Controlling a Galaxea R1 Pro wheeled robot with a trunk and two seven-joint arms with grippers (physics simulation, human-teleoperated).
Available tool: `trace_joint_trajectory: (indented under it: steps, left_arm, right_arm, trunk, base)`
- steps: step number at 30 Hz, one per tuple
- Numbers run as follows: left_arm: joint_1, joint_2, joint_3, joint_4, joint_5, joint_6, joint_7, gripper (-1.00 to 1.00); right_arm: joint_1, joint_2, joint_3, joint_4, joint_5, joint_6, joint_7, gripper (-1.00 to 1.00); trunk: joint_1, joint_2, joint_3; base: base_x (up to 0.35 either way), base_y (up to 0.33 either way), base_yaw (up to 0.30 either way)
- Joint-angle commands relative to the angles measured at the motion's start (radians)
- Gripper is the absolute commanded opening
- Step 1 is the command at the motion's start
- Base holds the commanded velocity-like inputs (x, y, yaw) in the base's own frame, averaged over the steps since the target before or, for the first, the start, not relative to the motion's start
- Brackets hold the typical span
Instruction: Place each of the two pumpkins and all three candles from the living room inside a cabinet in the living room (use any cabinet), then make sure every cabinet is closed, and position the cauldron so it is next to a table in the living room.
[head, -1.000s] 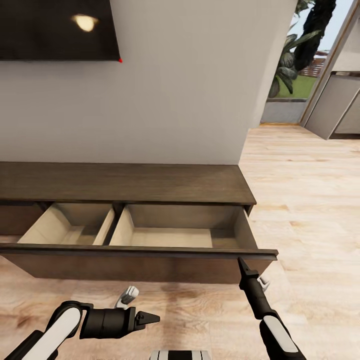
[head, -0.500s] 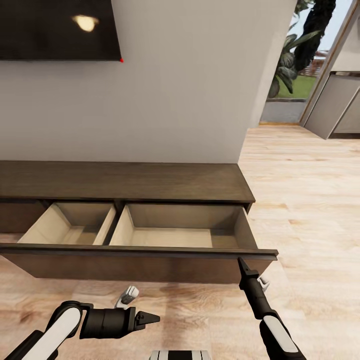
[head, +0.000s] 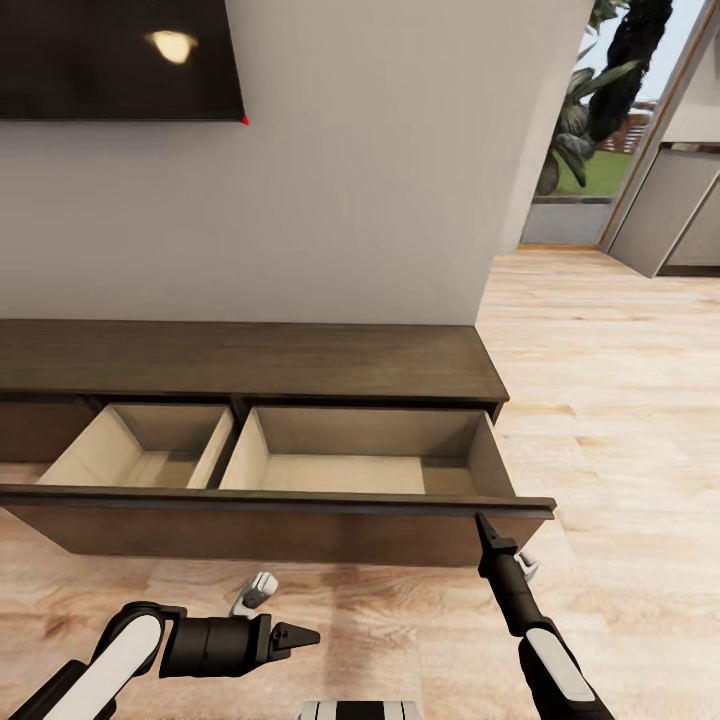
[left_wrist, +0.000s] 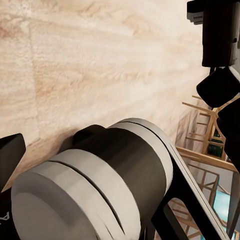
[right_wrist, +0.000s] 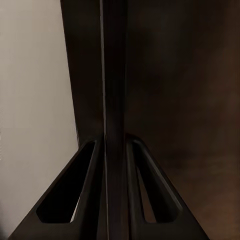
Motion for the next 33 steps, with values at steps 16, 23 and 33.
trace_joint_trajectory:
  steps: [16, 23, 33]
  left_arm:
    - [0.000, 0.001, 0.000, 0.000, -0.010, 0.001, -0.010, 1.00]
    - [0.000, 0.001, 0.000, 0.000, -0.010, 0.001, -0.010, 1.00]
    - [0.000, 0.002, 0.008, 0.000, -0.009, 0.001, -0.010, 1.00]
  right_arm:
    - [0.007, 0.000, -0.006, -0.003, -0.028, 0.018, 0.014, 1.00]
    - [0.007, 0.000, -0.006, -0.003, -0.028, 0.018, 0.014, 1.00]
    - [0.007, 0.000, -0.004, -0.003, -0.027, 0.027, 0.009, 1.00]
  trunk:
    - [0.000, 0.000, -0.001]
    - [0.000, 0.000, -0.001]
    - [-0.001, 0.000, 0.007]
  base:
    - [0.000, 0.000, 0.000]
    - [-0.080, 0.000, 0.000]
    - [-0.022, 0.000, 0.000]
